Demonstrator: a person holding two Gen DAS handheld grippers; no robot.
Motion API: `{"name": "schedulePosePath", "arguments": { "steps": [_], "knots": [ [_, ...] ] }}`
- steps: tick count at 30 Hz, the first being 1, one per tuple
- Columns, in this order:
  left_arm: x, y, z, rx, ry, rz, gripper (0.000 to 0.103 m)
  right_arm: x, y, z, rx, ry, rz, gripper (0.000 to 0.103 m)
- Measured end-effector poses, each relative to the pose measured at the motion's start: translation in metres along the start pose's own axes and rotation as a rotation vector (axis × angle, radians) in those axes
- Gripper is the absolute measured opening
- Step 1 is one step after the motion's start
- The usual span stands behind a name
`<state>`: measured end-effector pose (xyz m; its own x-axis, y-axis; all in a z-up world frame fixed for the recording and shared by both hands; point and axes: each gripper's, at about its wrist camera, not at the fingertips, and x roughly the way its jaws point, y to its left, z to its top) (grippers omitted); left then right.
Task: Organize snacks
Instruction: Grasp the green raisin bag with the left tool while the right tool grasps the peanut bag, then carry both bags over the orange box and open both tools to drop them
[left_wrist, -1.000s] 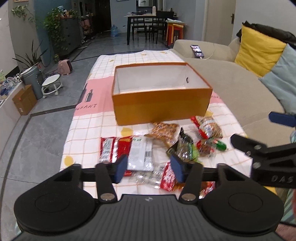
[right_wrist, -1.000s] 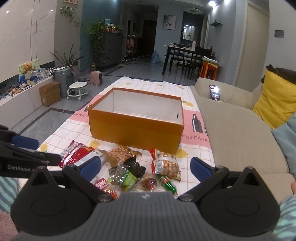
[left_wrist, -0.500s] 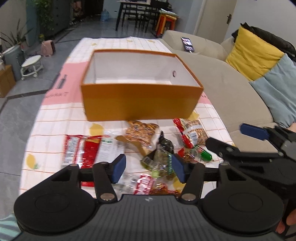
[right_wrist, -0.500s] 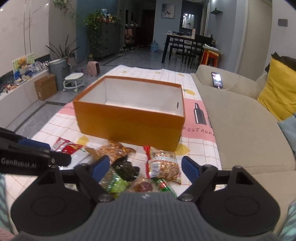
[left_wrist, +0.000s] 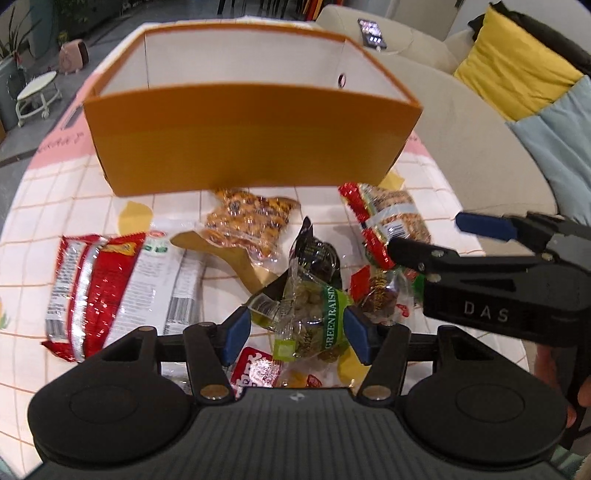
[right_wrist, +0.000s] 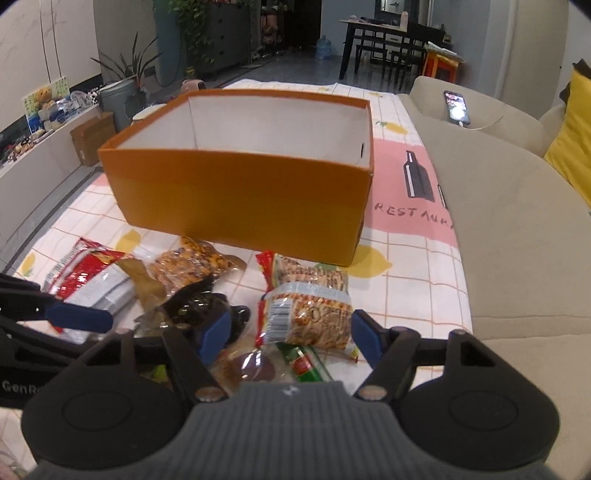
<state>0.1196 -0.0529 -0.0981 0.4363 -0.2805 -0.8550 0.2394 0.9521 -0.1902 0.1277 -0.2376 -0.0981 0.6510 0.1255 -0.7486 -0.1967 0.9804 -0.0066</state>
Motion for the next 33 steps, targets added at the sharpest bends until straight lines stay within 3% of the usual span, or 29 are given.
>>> {"name": "schedulePosePath", "arguments": {
  "steps": [8, 14, 21, 28, 33],
  "knots": [
    [0.02, -0.006, 0.005, -0.023, 0.05, -0.048, 0.07, 0.035, -0.015, 0.006, 0.034, 0.027, 0.019, 0.079],
    [0.031, -0.011, 0.002, -0.016, 0.08, -0.048, 0.066, 0.048, -0.02, 0.002, 0.067, 0.054, 0.039, 0.073],
    [0.028, -0.009, 0.001, -0.033, 0.071, -0.05, 0.062, 0.047, -0.016, -0.001, 0.034, 0.042, 0.034, 0.065],
    [0.011, -0.013, 0.0, -0.039, 0.036, -0.039, 0.062, 0.04, -0.014, -0.002, 0.037, 0.035, 0.043, 0.051],
    [-0.009, -0.011, -0.002, -0.044, -0.011, -0.038, 0.062, 0.022, -0.006, 0.001, 0.012, -0.001, 0.038, 0.049]
  ]
}}
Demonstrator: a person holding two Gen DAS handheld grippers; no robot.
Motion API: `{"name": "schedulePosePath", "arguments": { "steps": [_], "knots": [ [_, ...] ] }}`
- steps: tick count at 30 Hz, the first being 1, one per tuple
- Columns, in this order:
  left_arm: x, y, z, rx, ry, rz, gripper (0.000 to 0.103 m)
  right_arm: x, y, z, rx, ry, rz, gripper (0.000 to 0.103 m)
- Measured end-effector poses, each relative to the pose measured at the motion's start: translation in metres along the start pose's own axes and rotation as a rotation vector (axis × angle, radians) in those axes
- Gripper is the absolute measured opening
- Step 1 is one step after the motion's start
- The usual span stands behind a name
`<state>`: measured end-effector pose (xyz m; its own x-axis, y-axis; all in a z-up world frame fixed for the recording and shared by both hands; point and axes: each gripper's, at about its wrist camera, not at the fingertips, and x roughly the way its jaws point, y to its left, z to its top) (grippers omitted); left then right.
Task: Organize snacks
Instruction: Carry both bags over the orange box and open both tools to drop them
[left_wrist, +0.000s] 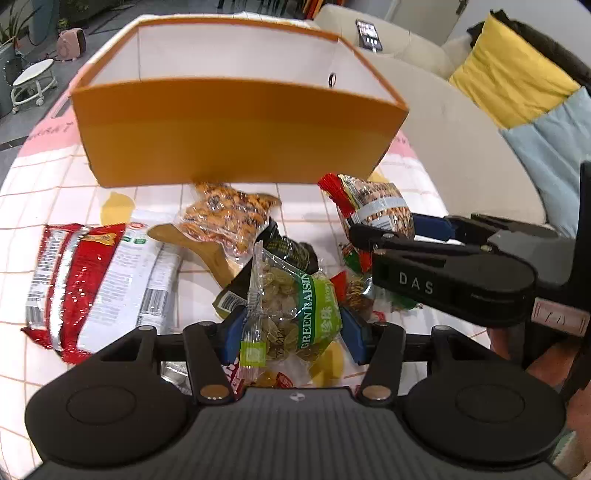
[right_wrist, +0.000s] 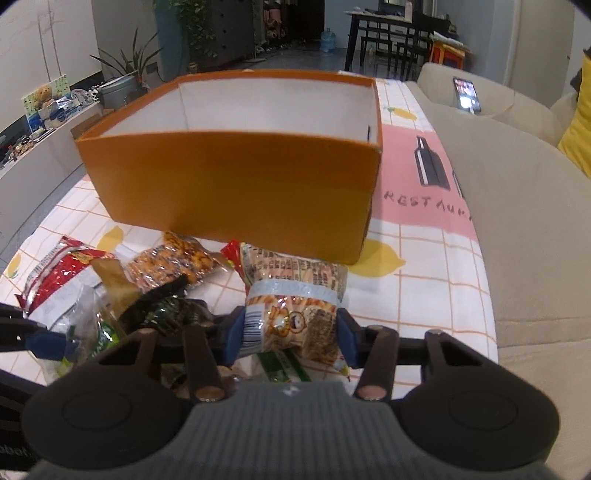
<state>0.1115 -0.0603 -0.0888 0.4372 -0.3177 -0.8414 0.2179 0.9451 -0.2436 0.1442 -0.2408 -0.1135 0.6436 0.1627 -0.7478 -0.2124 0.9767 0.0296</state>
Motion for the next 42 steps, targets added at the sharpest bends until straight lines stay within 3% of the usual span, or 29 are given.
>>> {"name": "schedulePosePath", "arguments": {
  "steps": [7, 15, 26, 34, 42],
  "knots": [
    [-0.041, 0.005, -0.001, -0.021, -0.082, 0.004, 0.062, -0.037, 0.013, 0.005, -0.019, -0.058, 0.004, 0.049],
    [-0.086, 0.013, 0.013, -0.035, -0.174, 0.089, 0.062, -0.081, 0.028, 0.017, -0.016, -0.106, 0.014, 0.049],
    [-0.131, 0.023, 0.081, 0.002, -0.335, 0.173, 0.062, -0.125, 0.041, 0.081, -0.062, -0.236, 0.046, 0.049],
    [-0.116, 0.032, 0.136, 0.008, -0.337, 0.157, 0.062, -0.108, 0.042, 0.145, -0.069, -0.272, 0.059, 0.049],
    [-0.06, 0.06, 0.183, 0.019, -0.252, 0.154, 0.062, -0.027, 0.031, 0.2, -0.041, -0.155, 0.119, 0.049]
  ]
}}
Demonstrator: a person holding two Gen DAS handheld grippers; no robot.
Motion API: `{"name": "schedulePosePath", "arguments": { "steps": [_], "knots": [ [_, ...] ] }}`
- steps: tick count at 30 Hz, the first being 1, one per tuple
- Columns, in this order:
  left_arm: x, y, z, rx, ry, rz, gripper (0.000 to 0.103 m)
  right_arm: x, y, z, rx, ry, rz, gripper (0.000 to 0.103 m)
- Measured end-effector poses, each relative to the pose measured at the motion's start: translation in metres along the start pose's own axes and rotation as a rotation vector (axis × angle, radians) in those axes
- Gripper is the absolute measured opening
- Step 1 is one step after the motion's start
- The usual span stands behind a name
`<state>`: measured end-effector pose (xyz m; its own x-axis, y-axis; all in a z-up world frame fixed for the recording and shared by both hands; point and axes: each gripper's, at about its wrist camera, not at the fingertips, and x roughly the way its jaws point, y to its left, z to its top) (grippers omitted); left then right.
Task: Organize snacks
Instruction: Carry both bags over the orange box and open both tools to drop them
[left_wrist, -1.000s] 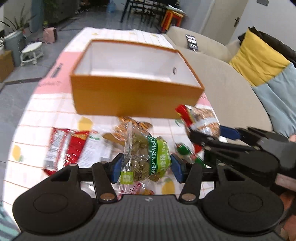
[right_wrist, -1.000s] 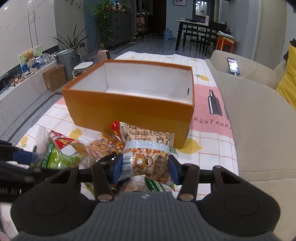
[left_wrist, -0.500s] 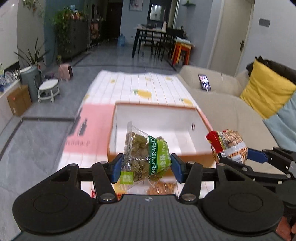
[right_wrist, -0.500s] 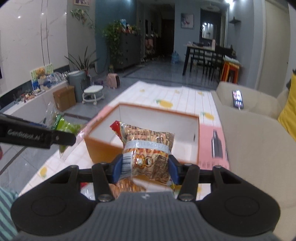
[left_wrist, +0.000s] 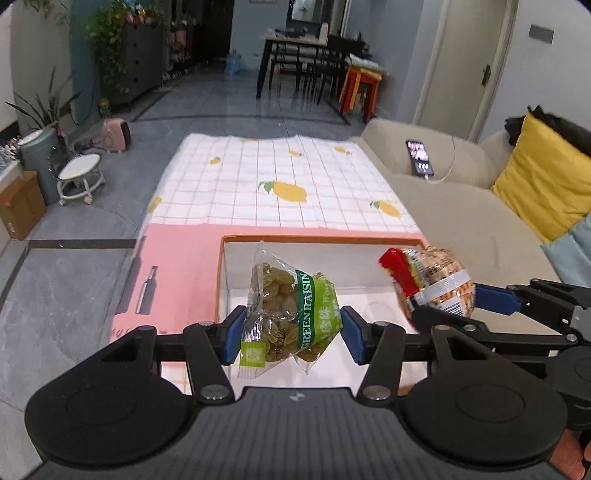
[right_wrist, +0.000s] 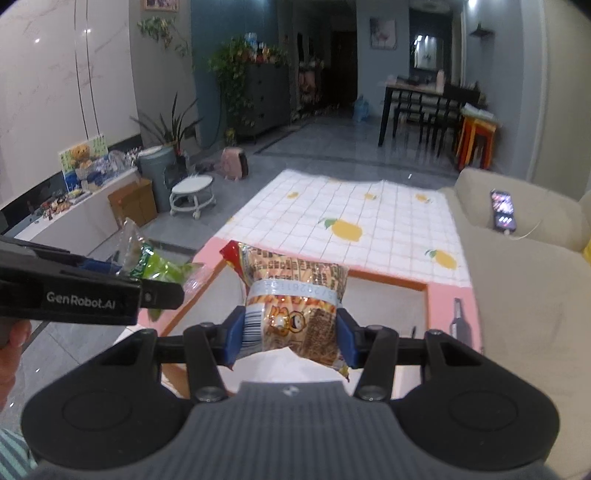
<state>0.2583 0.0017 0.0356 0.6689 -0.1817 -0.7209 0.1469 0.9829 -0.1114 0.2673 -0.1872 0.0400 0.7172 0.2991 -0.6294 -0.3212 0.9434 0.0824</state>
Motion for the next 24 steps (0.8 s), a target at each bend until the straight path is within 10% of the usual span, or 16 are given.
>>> {"name": "schedulePosePath", "arguments": {
  "steps": [24],
  "knots": [
    [0.179, -0.007, 0.01, 0.265, 0.335, 0.094, 0.062, 0.207, -0.052, -0.016, 0.021, 0.442, 0.027, 0.049]
  ]
}}
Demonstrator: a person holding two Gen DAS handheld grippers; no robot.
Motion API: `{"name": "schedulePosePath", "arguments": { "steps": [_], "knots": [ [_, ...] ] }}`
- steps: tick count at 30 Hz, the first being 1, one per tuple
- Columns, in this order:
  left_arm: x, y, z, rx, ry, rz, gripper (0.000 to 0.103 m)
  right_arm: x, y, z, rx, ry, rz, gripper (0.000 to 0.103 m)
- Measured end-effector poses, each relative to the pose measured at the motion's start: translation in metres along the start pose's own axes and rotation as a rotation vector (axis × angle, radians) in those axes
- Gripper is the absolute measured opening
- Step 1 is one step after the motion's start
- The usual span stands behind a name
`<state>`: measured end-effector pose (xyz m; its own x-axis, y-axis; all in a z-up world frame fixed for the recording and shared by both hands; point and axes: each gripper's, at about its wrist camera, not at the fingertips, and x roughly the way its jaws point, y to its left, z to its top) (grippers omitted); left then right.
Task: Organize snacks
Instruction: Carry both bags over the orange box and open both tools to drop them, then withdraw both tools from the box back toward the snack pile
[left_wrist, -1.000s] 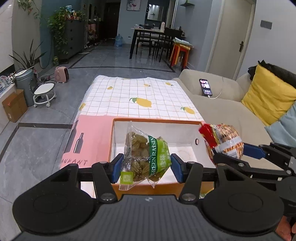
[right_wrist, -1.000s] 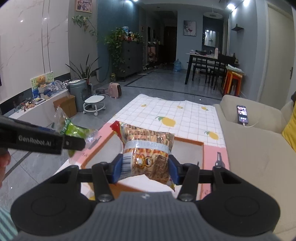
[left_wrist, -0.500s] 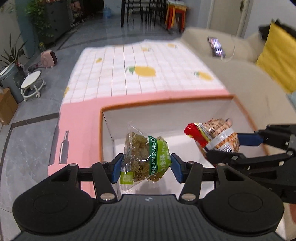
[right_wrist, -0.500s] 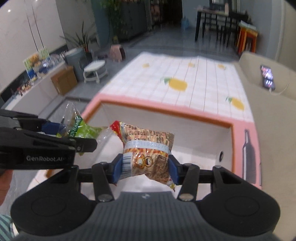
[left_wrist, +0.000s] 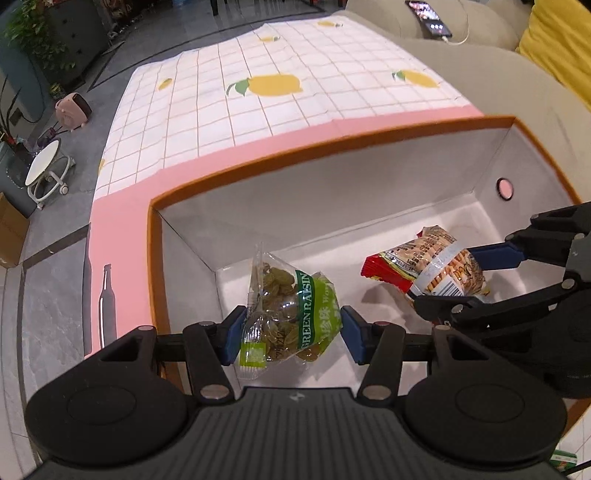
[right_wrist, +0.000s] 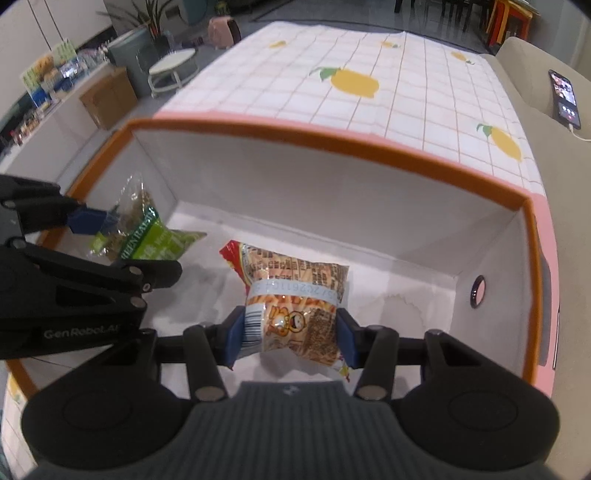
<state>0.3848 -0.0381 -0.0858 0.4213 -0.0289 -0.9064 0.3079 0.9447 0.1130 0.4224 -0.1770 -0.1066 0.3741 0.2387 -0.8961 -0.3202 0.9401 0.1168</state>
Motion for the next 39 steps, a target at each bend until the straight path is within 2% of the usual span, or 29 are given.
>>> {"name": "schedulePosePath", "arguments": {
  "steps": [6, 14, 18, 20, 30, 35, 39],
  "knots": [
    [0.003, -0.003, 0.006, 0.026, 0.013, 0.022, 0.063, 0.007, 0.0, 0.003, -0.004, 0.032, -0.013, 0.05],
    [-0.008, 0.002, 0.005, -0.015, -0.012, 0.005, 0.071, 0.002, 0.001, 0.001, -0.005, 0.036, -0.019, 0.055],
    [-0.022, 0.002, 0.006, -0.014, -0.038, 0.0, 0.074, -0.004, 0.0, 0.001, 0.009, 0.023, -0.014, 0.068],
    [-0.029, 0.0, 0.006, -0.007, -0.046, 0.006, 0.074, -0.01, 0.002, 0.001, 0.009, 0.018, -0.016, 0.068],
    [-0.082, -0.001, -0.007, -0.027, -0.134, 0.02, 0.074, -0.06, 0.017, -0.006, 0.004, -0.044, -0.024, 0.069],
    [-0.118, -0.004, -0.019, -0.034, -0.195, 0.026, 0.074, -0.094, 0.025, -0.017, 0.013, -0.093, -0.026, 0.069],
    [-0.145, -0.006, -0.03, -0.042, -0.214, 0.039, 0.074, -0.124, 0.032, -0.03, 0.018, -0.132, -0.026, 0.07]
  ]
}}
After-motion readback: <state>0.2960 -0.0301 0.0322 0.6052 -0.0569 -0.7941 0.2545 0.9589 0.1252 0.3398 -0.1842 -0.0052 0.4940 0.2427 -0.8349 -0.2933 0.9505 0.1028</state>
